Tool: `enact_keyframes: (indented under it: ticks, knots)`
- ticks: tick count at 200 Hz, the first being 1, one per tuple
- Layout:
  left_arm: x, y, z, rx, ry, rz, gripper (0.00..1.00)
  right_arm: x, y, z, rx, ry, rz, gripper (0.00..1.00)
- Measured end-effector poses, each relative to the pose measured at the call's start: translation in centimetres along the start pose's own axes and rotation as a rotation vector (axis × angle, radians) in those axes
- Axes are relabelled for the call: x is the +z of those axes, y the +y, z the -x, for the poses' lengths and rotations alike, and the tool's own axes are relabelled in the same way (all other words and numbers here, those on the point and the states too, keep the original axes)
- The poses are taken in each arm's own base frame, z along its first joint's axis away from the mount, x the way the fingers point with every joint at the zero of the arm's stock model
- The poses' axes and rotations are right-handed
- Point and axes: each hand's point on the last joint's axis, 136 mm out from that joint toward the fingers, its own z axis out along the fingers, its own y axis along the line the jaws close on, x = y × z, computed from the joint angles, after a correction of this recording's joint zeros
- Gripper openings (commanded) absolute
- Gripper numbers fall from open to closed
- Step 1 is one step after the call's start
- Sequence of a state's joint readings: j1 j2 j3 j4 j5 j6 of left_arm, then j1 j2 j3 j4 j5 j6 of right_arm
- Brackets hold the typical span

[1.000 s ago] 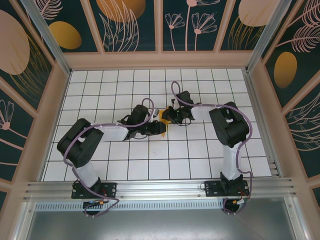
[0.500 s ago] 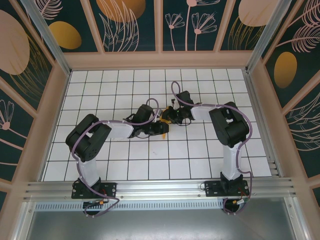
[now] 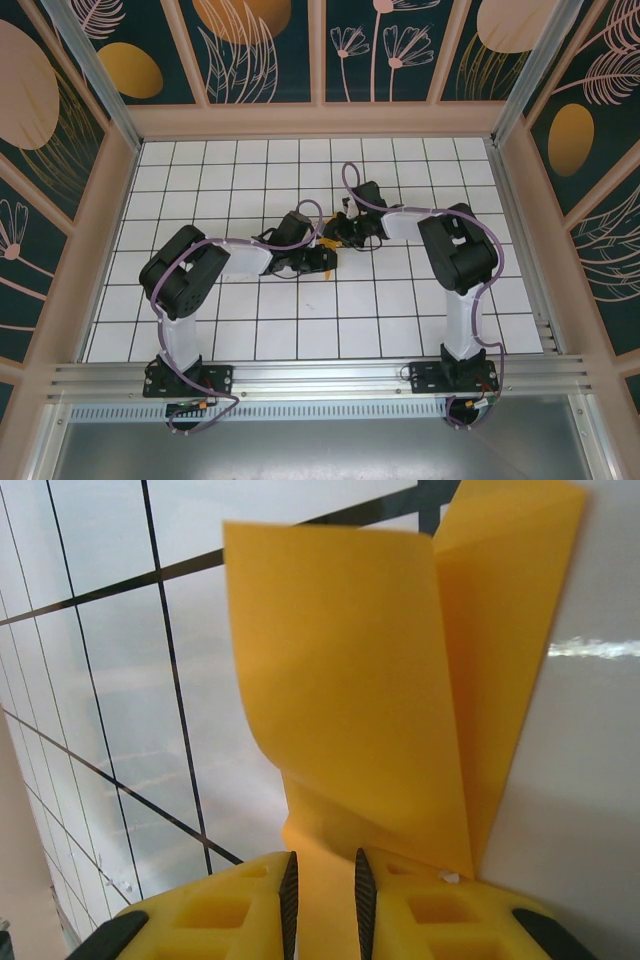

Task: Fold a paper plane with a square sheet of paper (fold left side to right side)
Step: Fold the wing for the fifth time at the center of the table.

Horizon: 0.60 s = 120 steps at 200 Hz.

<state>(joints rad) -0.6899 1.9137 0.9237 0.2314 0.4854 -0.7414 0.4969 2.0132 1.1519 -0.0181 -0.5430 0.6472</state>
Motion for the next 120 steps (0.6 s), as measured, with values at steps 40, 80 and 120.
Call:
enact_keyframes:
  ticks: [40,80,120]
  knots:
    - [0.1,0.1,0.0,0.001,-0.004,0.010,0.25,0.0,-0.1,0.2,-0.007,0.022,-0.007,0.27]
    - [0.1,0.3,0.0,0.000,-0.008,0.020,0.23,0.1,-0.2,0.7,-0.006,0.055,-0.004,0.27]
    - [0.2,0.4,0.0,-0.002,-0.007,0.023,0.22,0.2,-0.3,1.9,-0.001,0.083,0.009,0.27]
